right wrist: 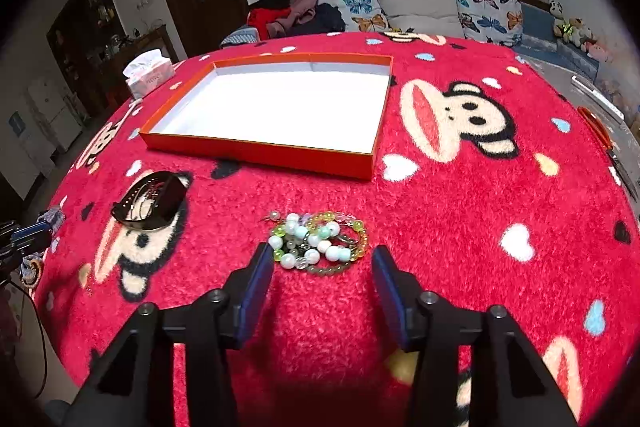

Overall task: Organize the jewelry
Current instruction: 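Lift the pendant with the left tool while the right tool grasps the beaded bracelets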

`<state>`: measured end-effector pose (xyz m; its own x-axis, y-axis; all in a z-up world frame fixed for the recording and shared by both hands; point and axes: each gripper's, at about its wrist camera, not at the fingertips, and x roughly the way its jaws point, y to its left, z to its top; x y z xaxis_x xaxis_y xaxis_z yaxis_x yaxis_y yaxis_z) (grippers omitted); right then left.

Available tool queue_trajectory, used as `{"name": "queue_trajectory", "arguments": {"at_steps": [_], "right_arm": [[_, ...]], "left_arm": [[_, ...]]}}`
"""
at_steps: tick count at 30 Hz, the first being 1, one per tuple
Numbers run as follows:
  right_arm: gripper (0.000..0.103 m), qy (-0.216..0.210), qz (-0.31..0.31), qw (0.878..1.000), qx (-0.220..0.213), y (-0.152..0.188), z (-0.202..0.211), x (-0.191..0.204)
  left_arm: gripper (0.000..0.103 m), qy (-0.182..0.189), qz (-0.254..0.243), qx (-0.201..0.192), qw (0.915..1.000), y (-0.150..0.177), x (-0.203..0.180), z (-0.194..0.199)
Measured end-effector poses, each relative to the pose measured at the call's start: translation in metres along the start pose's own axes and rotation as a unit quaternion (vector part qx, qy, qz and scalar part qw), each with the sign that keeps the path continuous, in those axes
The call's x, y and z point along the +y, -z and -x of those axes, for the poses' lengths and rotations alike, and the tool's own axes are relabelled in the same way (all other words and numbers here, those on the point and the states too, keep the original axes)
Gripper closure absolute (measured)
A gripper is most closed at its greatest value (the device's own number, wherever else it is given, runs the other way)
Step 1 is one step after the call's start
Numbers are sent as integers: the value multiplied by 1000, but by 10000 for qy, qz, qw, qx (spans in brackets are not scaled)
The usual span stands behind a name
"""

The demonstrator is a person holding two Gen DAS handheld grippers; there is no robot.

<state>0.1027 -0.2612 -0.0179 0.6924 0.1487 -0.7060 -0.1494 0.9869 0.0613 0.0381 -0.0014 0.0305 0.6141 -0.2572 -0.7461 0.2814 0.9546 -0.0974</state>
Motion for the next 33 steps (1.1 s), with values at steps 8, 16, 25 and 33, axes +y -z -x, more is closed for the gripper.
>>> {"name": "queue_trajectory", "arguments": {"at_steps": [8,16,25,33], "right_arm": [[61,15,-106,9999,88,-3,-6,-11],[64,-127,249,9996,50,-7,-5,5],[74,8,67,10000,15,-18,-11,-13],[84,67,270,9992,295,-19,-30,-20]], "left_arm": [[91,-21,41,76,10000,-2,4,-9],[91,5,40,131,9999,-2,3,-15],[91,-11,103,169,9998,-6,8,-19],[91,24,104,256,9996,-12,7,-31]]}}
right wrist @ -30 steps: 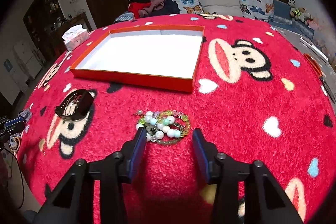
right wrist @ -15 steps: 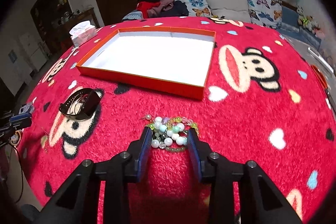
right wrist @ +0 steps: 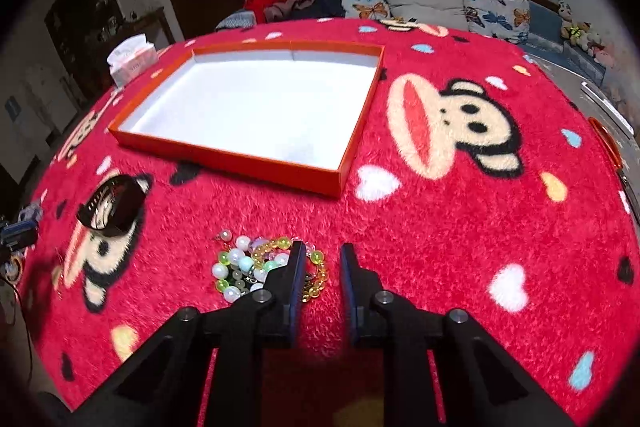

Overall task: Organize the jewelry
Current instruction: 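Lift the pendant with the left tool while the right tool grasps the beaded bracelets, then carry pendant and bracelets into the orange tray and open both tools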

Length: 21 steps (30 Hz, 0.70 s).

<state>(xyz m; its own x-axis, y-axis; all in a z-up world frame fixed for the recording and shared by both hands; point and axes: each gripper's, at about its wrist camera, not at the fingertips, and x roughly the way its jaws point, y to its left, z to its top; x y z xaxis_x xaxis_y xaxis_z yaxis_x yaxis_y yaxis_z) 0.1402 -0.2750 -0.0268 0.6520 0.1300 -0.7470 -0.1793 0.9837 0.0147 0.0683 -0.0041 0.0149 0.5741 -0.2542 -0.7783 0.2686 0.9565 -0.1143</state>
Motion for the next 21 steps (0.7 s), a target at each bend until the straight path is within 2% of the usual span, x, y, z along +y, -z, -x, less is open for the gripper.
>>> {"name": "queue_trajectory", "arguments": {"at_steps": [5,11,21], "right_arm": [[85,-45,111,9999,59,0,-10,1],[93,-85,167,9998,11,1,-10,3],[93,-156,287,9970,-709,-12,48,18]], "left_arm": [[91,-28,31,79,10000,-2,2,-7],[91,-69,87,80,9999,-5,6,-10],[91,-236,57,-361,9991,-22,11,22]]}}
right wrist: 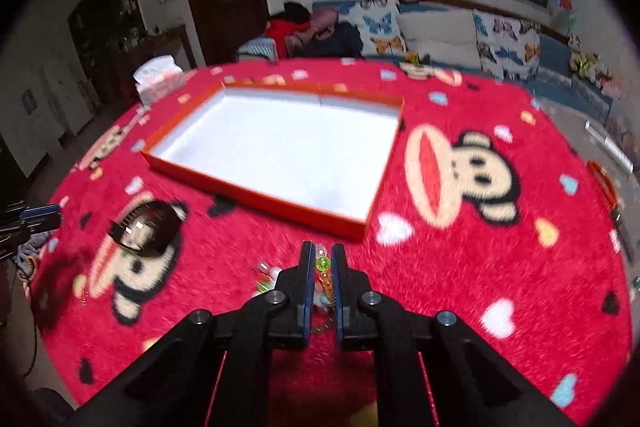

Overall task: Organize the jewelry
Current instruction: 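Carry pendant and bracelets into the orange tray and open both tools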

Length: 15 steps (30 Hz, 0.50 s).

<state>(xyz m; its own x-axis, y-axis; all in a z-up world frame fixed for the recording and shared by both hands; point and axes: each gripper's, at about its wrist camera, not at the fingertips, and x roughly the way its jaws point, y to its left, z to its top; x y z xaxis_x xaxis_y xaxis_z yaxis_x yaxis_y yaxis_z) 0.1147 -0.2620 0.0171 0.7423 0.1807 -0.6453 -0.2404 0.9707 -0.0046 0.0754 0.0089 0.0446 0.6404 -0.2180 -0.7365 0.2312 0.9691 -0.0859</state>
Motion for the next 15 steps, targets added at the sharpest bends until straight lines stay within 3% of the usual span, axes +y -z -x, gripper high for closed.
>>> {"name": "queue_trajectory", "arguments": {"at_steps": [8,15], "right_arm": [[93,-101,153,9985,-517,-34,38,11],[93,-46,324,9960,-836,-60,56,17]], "left_arm": [[91,-81,-169,-500,9986,-32,0,37],[91,-102,-297,-898,9955,-84,0,59]]}}
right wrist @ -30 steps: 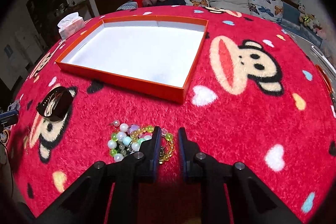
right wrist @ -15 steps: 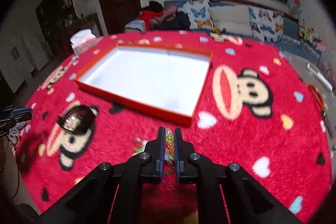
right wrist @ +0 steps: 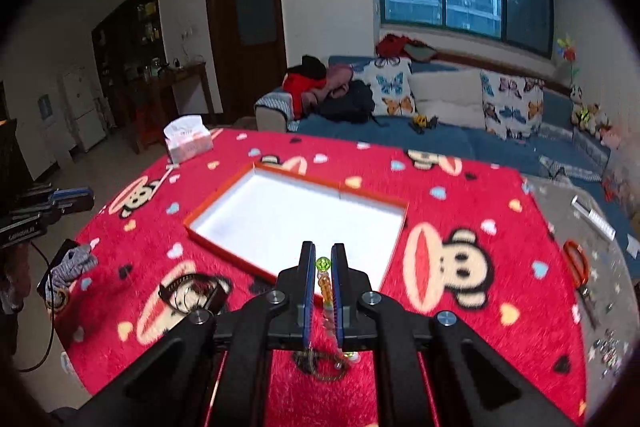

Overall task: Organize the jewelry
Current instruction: 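Carry pendant and bracelets into the orange tray and open both tools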

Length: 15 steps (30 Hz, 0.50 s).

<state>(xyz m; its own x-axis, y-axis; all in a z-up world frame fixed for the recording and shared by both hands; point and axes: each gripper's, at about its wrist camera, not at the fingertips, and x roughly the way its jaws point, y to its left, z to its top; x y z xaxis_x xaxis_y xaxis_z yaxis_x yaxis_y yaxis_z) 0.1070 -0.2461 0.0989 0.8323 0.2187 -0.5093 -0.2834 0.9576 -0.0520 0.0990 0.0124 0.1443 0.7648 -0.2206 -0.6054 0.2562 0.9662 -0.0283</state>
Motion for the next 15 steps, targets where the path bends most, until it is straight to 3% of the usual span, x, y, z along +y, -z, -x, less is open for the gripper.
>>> {"name": "queue_trajectory", "arguments": {"at_steps": [11,15], "right_arm": [[93,3,49,9998,-172,-36,-20,-6],[93,-10,-20,10000,-89,-39,-38,-10]], "left_arm": [[91,-47,-237,-402,9989,-102,11,-27],[91,-26,-200,-260,9995,-120,15,-58]]}}
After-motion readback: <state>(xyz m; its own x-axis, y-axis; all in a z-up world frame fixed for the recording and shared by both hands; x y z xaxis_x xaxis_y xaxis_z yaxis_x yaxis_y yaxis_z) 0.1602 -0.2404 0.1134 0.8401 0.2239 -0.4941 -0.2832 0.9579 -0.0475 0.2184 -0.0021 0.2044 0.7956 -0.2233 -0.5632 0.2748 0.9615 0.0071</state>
